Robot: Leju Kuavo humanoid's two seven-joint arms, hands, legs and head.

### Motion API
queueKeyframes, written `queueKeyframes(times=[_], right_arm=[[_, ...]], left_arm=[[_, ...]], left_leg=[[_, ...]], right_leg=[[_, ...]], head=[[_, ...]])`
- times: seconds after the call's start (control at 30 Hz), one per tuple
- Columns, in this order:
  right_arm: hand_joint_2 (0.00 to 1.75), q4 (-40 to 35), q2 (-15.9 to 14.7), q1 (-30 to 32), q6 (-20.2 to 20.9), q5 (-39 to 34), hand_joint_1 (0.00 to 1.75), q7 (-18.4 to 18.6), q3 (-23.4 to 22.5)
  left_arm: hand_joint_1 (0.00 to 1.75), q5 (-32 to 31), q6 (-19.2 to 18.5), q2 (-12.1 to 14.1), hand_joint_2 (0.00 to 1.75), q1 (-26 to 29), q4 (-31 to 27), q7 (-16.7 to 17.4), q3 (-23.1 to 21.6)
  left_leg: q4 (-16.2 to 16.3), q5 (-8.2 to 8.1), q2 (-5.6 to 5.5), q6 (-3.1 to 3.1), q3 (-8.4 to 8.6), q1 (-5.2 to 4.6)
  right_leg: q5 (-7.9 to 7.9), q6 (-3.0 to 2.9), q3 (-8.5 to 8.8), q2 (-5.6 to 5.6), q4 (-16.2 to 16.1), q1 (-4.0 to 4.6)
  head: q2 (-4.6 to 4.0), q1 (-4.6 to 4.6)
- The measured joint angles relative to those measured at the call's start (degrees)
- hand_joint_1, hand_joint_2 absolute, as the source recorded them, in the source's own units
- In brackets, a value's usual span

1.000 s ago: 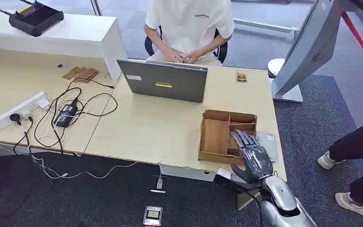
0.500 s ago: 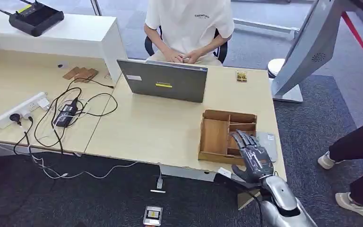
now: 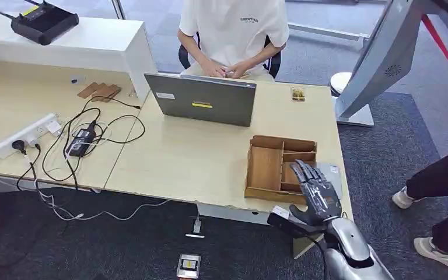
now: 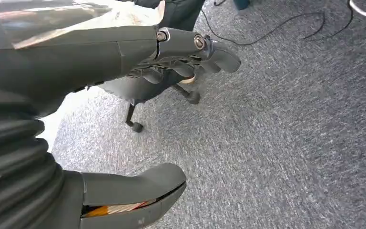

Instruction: Pass the card to the sensor for recognition and then transmit it.

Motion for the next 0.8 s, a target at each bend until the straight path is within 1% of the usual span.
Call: queueKeyframes(times=[0.43,0.47,0.5,0.57,0.8], right_arm=[[1.75,0.0,-0.8,0.6,-0.1,-0.3,0.0,0.2,0.0],[1.75,0.0,-0.8,0.6,-0.1,-0.4,0.52,0.2,0.0],[1.75,0.0,-0.8,0.7,-0.1,-0.4,1.52,0.2,0.0],[1.75,0.0,-0.8,0.7,-0.1,-0.5,1.75,0.3,0.0],[1.75,0.0,-0.8,1.0,-0.1,-0.7,1.75,0.5,0.0]], left_arm=[[0.0,-0.1,0.0,0.2,1.75,0.1,0.0,-0.3,0.0],[0.0,-0.1,0.0,0.2,1.75,0.1,0.0,-0.2,0.0],[0.0,-0.1,0.0,0.2,1.75,0.1,0.0,-0.2,0.0],[0.0,-0.2,0.0,0.2,1.75,0.1,0.0,-0.3,0.0],[0.0,-0.4,0.0,0.2,1.75,0.0,0.0,-0.2,0.0]], left_leg=[[0.0,0.0,0.0,0.0,0.0,0.0],[0.0,0.0,0.0,0.0,0.01,0.0],[0.0,0.0,0.0,0.0,0.01,0.0],[0.0,0.0,0.0,0.0,0.0,0.0],[0.0,0.0,0.0,0.0,0.01,0.0]], right_leg=[[0.0,0.0,0.0,0.0,0.0,0.0],[0.0,0.0,0.0,0.0,0.0,0.0],[0.0,0.0,0.0,0.0,0.0,0.0],[0.0,0.0,0.0,0.0,0.0,0.0],[0.0,0.0,0.0,0.0,0.0,0.0]], head=[[0.0,0.0],[0.0,0.0],[0.0,0.0],[0.0,0.0],[0.0,0.0]])
